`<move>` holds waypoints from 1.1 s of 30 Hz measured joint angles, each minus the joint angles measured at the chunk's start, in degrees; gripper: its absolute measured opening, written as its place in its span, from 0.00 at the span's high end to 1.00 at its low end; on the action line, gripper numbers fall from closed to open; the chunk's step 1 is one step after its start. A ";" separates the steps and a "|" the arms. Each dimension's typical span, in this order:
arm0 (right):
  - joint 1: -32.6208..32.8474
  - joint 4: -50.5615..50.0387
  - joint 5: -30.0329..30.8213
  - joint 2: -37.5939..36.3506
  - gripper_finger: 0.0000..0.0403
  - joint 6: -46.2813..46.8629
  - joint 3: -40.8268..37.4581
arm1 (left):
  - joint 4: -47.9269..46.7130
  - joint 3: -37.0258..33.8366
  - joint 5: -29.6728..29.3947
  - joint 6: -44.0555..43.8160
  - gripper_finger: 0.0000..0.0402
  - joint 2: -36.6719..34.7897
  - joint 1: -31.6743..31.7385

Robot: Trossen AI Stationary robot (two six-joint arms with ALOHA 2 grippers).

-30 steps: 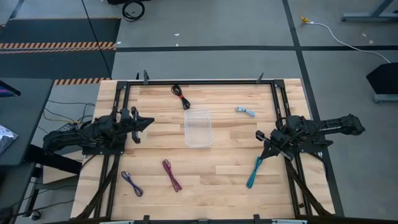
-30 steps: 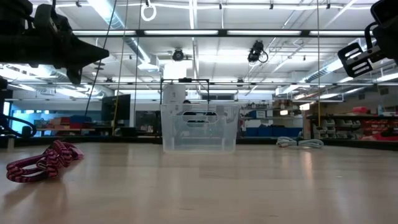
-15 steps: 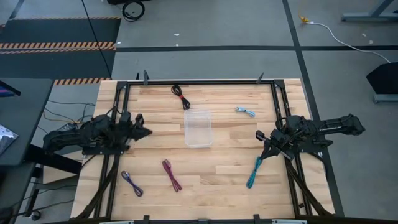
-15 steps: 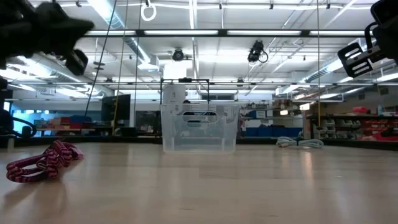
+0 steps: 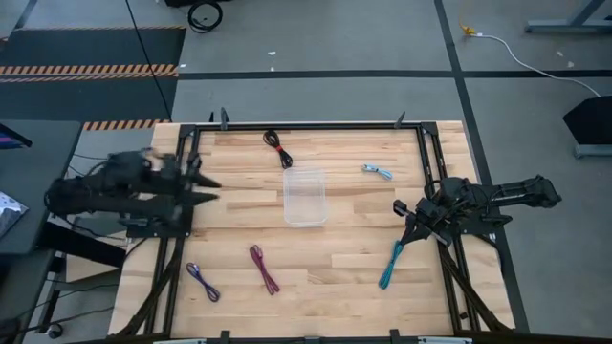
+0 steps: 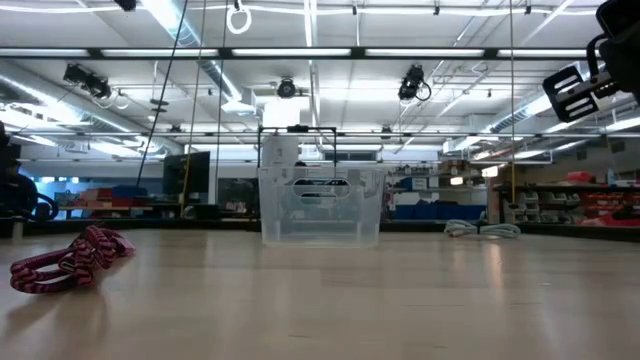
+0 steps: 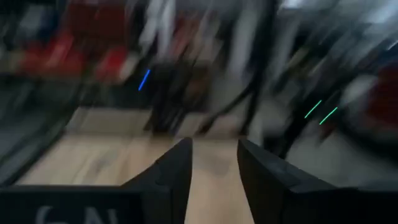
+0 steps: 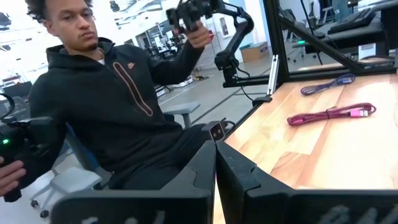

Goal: Pick and place USB-C Cables
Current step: Put the pink charger cable into the white bin

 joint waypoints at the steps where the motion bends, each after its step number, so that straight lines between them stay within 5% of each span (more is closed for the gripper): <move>1: 0.00 0.39 0.00 0.01 0.96 0.00 0.00 | -4.32 1.95 -1.82 0.46 0.65 3.54 -0.08; 4: 0.02 1.20 1.29 -0.01 0.96 0.00 0.00 | -12.80 5.11 -2.35 0.47 0.62 13.70 -0.08; 14: 0.02 2.81 5.81 0.08 0.96 -0.01 0.00 | -17.71 5.70 4.60 -0.65 0.60 38.69 -5.36; 22: 0.02 2.84 6.08 0.10 0.96 0.00 0.00 | -18.68 6.66 6.73 13.85 0.59 50.28 -13.72; 28: 0.02 2.84 6.54 0.10 0.96 0.11 0.00 | -18.51 10.55 -2.64 20.38 0.59 55.72 -19.94; 33: 0.02 4.47 12.69 0.10 0.96 1.32 -0.01 | -20.15 15.23 -7.26 23.37 0.59 61.42 -21.05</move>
